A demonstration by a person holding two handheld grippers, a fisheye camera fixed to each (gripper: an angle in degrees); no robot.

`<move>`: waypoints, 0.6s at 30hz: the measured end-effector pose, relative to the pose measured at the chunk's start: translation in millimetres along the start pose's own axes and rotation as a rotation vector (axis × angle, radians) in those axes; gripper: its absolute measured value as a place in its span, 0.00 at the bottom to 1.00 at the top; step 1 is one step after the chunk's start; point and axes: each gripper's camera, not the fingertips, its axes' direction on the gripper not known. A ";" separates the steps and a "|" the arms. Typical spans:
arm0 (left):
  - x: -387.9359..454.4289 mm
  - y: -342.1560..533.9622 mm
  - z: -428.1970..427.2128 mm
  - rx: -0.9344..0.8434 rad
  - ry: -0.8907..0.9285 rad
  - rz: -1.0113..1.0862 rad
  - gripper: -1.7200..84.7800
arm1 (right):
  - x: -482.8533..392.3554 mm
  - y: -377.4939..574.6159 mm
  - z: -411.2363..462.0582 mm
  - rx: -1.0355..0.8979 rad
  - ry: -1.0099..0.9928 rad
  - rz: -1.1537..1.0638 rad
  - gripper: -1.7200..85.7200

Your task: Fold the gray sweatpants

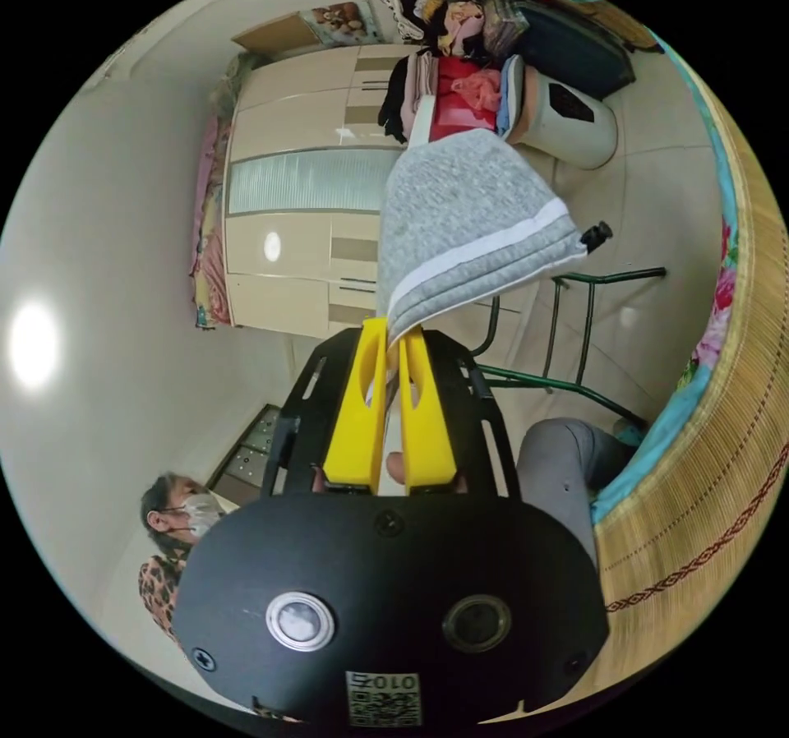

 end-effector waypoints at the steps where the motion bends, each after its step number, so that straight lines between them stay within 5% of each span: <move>1: -3.8 2.9 0.7 -0.005 0.027 0.025 0.07 | 0.0 0.0 1.5 0.000 0.006 -0.001 0.07; 14: -13.5 -7.2 12.2 -0.033 0.151 0.021 0.06 | 31.5 -24.6 33.6 0.070 -0.121 0.101 0.08; 18: 2.0 -11.4 7.7 -0.036 0.139 0.066 0.06 | -41.7 -30.5 38.6 0.094 0.052 -0.200 0.07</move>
